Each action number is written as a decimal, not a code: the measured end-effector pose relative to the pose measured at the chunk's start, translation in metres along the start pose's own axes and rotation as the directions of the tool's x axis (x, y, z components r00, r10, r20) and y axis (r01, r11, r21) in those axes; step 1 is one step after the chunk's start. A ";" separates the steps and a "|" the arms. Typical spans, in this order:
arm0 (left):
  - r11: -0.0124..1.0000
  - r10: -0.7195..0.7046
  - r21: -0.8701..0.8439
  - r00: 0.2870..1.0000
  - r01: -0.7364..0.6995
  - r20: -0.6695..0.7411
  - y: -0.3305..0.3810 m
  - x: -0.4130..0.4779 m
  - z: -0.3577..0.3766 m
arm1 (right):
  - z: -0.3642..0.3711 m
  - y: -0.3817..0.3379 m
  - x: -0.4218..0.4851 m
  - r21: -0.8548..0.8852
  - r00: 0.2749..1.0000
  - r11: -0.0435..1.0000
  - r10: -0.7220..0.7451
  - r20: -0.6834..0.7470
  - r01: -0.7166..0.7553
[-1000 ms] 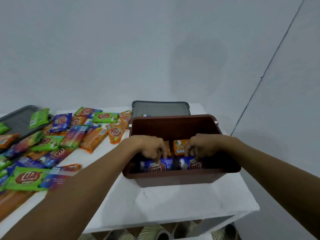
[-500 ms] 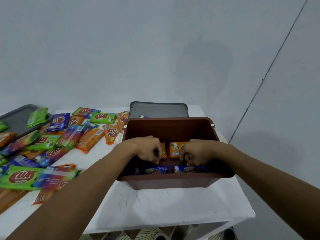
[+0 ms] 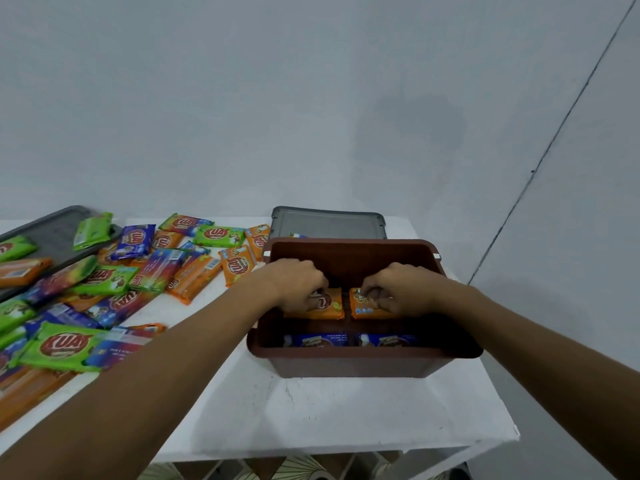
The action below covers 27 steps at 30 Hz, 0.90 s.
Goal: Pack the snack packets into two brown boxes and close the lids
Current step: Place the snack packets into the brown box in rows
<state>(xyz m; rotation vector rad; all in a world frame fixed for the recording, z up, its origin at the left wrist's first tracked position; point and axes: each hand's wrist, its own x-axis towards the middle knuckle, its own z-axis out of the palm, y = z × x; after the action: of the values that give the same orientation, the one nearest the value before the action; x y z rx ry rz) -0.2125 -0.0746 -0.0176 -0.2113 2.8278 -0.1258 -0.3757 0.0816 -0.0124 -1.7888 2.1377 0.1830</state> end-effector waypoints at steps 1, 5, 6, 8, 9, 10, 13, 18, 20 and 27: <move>0.998 0.038 0.049 0.996 -0.034 -0.078 -0.005 -0.009 -0.002 | -0.004 -0.006 0.002 0.014 0.999 1.000 -0.008 -0.031 0.008; 0.997 0.069 -0.003 0.915 -0.076 -0.398 -0.052 -0.064 0.002 | -0.020 -0.057 0.014 0.074 0.983 0.993 -0.073 -0.169 0.087; 0.995 0.026 -0.075 0.899 -0.065 -0.438 -0.069 -0.083 0.008 | -0.024 -0.072 0.021 0.081 0.974 0.989 -0.105 -0.200 0.124; 0.983 -0.035 -0.178 0.899 -0.048 -0.437 -0.083 -0.102 0.019 | -0.029 -0.084 0.026 0.080 0.950 0.983 -0.138 -0.279 0.166; 0.984 -0.047 -0.176 0.904 -0.032 -0.426 -0.085 -0.106 0.024 | -0.031 -0.087 0.026 0.075 0.934 0.981 -0.144 -0.327 0.178; 0.986 -0.074 -0.164 0.915 0.009 -0.397 -0.092 -0.116 0.031 | -0.032 -0.095 0.031 0.065 0.912 0.978 -0.161 -0.378 0.200; 0.973 -0.185 -0.182 0.952 0.142 -0.244 -0.124 -0.164 0.058 | -0.037 -0.146 0.048 0.050 0.860 0.958 -0.228 -0.457 0.281; 0.921 -0.179 -0.339 0.982 0.190 0.065 -0.150 -0.219 0.094 | -0.027 -0.210 0.076 -0.161 0.874 0.924 -0.380 -0.303 0.346; 0.923 -0.154 -0.345 0.985 0.173 0.082 -0.150 -0.229 0.109 | -0.016 -0.236 0.089 -0.203 0.927 0.920 -0.360 -0.106 0.334; 0.870 -0.202 -0.473 0.976 0.139 -0.085 -0.162 -0.240 0.118 | 0.026 -0.280 0.122 -0.340 0.970 0.914 -0.176 0.166 0.224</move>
<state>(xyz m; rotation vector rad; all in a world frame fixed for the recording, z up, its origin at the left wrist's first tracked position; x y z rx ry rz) 0.0714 -0.2041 -0.0421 -0.5788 2.9198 0.5302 -0.1158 -0.0784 -0.0445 -2.1134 1.9027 0.6563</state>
